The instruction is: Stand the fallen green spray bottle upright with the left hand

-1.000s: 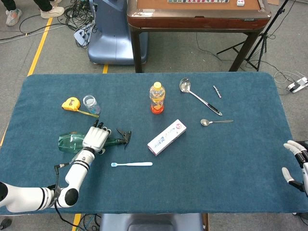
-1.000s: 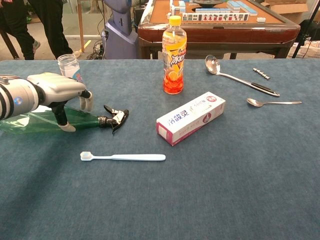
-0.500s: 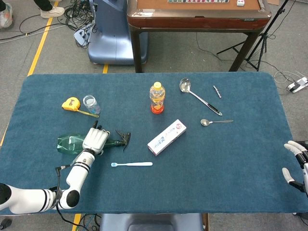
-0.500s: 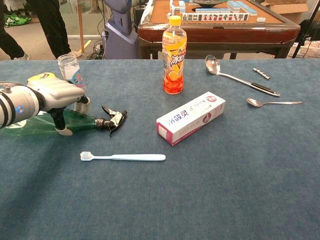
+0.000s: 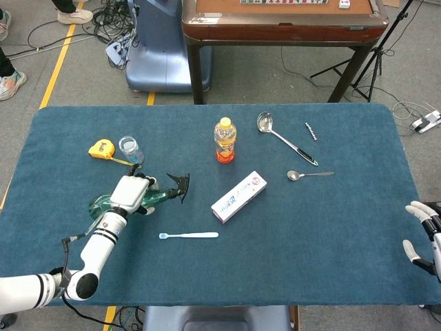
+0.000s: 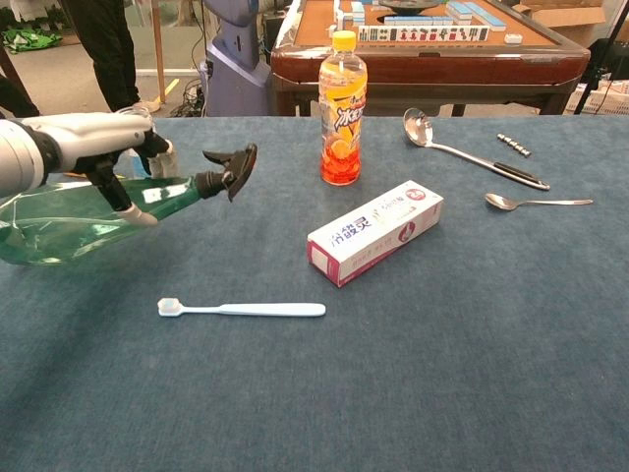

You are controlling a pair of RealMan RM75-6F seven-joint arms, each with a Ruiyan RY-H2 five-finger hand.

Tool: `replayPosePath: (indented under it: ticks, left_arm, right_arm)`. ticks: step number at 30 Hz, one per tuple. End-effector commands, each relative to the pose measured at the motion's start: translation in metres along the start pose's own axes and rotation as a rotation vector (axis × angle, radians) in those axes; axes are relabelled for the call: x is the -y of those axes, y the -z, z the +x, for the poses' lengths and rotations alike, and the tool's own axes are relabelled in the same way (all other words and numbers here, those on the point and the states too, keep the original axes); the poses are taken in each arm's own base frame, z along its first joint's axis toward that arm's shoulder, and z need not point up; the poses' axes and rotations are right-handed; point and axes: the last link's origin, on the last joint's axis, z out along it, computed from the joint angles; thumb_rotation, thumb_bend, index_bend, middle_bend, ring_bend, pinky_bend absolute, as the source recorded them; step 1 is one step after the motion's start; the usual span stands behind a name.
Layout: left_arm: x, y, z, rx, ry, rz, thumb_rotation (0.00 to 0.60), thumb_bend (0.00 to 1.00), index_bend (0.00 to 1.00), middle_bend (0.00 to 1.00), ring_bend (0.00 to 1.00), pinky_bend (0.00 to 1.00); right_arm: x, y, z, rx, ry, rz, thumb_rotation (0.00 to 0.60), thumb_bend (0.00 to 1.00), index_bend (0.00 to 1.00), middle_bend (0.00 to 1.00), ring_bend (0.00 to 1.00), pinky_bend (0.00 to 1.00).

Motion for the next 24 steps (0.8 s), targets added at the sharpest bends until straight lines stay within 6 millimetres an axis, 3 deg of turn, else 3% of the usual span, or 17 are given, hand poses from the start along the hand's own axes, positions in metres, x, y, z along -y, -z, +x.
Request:
replayPosePath:
  ticks: [1, 18, 24]
  left_arm:
    - [0.007, 0.011, 0.027, -0.058, 0.242, -0.079, 0.6, 0.25, 0.49, 0.51, 0.27, 0.03]
    - [0.018, 0.006, 0.022, -0.165, 0.835, -0.217, 0.6, 0.25, 0.47, 0.51, 0.27, 0.03]
    - [0.017, -0.002, 0.017, -0.19, 0.943, -0.233, 0.6, 0.25, 0.46, 0.51, 0.26, 0.03]
  right_arm:
    - [0.001, -0.001, 0.0, 0.002, 0.0, 0.003, 0.6, 0.32, 0.22, 0.2, 0.12, 0.14]
    - [0.004, -0.001, 0.0, 0.005, 0.006, 0.005, 0.6, 0.32, 0.22, 0.2, 0.12, 0.14]
    - [0.004, -0.001, 0.0, 0.005, 0.007, -0.001, 0.6, 0.32, 0.22, 0.2, 0.12, 0.14]
